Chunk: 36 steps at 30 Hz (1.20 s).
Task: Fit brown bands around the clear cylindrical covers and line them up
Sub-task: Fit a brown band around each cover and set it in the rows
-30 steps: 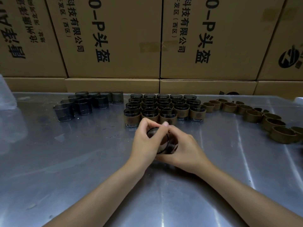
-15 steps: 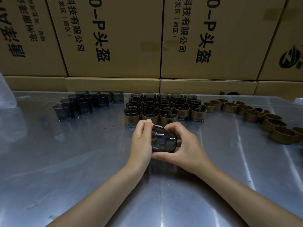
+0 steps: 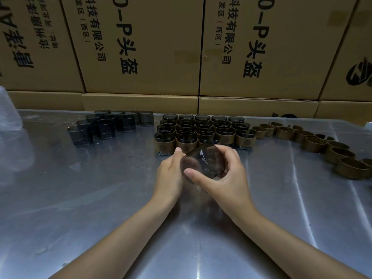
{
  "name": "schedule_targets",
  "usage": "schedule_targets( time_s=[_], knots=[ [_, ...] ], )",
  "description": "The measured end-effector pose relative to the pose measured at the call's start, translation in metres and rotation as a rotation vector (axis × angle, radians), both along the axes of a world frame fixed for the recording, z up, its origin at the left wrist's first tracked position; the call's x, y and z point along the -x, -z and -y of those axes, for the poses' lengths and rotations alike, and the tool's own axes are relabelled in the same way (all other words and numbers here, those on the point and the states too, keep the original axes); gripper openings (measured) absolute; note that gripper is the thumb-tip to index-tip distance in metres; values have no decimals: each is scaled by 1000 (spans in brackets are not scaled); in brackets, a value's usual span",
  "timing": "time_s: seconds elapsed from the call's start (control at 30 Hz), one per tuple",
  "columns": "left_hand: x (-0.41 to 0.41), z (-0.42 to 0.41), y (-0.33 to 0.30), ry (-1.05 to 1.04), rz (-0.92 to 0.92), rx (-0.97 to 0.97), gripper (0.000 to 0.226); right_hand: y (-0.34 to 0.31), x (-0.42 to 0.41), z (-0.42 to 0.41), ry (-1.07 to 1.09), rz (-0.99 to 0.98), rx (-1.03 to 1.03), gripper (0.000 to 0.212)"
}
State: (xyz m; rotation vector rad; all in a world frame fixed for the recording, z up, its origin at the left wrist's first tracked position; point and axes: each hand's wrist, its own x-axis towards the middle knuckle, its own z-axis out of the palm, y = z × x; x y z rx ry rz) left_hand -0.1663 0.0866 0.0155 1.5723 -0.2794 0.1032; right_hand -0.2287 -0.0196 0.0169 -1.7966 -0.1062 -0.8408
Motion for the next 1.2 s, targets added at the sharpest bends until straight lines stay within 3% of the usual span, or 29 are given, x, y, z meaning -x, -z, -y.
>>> schedule_targets(
  time_s=[0.13, 0.3, 0.43, 0.73, 1.07, 1.2],
  knots=[
    [-3, -3, -5, -2, 20, 90, 34, 2, -3, 8, 39, 5, 56, 63],
    [11, -1, -12, 166, 15, 175, 37, 3, -6, 8, 10, 4, 84, 61],
    [19, 6, -13, 145, -63, 225, 31, 5, -8, 9, -2, -23, 59, 60],
    [26, 7, -17, 105, -146, 278, 25, 8, -6, 7, 29, -12, 315, 68],
    [30, 8, -13, 199, 187, 73, 37, 4, -10, 12, -35, -58, 34, 59],
    [25, 1, -16, 356, 181, 103, 34, 2, -10, 17, -133, -90, -92, 51]
  ],
)
